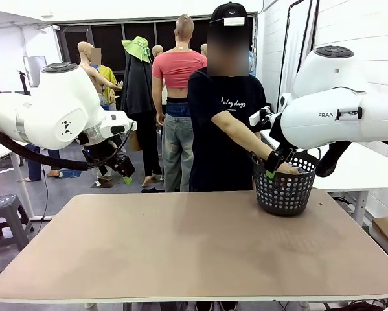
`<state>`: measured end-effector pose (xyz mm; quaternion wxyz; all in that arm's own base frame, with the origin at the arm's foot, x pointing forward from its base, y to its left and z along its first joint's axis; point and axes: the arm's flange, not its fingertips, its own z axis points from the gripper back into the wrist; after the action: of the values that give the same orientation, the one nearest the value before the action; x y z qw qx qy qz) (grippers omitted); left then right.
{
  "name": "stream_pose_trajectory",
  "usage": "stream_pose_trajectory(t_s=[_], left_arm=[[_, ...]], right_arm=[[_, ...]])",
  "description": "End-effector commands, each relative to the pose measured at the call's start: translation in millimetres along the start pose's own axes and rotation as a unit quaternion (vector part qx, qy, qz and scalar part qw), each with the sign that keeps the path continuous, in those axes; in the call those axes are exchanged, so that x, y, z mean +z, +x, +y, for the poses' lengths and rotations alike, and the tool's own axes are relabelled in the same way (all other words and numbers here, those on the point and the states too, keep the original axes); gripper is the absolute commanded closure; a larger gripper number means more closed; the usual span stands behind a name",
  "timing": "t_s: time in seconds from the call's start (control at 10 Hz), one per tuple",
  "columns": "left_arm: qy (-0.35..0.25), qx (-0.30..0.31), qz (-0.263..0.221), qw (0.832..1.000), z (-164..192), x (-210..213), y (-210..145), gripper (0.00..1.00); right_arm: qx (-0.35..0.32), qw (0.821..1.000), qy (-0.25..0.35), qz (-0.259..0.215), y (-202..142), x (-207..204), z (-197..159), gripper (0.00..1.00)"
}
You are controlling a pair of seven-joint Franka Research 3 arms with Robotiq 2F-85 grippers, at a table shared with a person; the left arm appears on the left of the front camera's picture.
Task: Fold the training pants.
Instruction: Grab both ends of the Training pants handed by a person.
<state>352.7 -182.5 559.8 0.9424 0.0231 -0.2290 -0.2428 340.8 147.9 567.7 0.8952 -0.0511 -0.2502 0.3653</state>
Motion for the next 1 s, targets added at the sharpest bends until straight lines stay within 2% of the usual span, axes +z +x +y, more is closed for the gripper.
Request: stream_pose_trajectory(t_s=[0.0, 0.9], left_arm=[[0.0, 0.0, -0.004, 1.0, -0.1, 0.2, 1.0, 0.0], [0.0, 0.0, -0.004, 1.0, -0.1, 0.2, 1.0, 0.0]], right_arm=[[0.0, 1.0, 0.0, -0.001, -0.3, -0.5, 0.3, 0.0], [0.0, 1.0, 0.0, -0.001, -0.3, -0.5, 0.3, 0.0]])
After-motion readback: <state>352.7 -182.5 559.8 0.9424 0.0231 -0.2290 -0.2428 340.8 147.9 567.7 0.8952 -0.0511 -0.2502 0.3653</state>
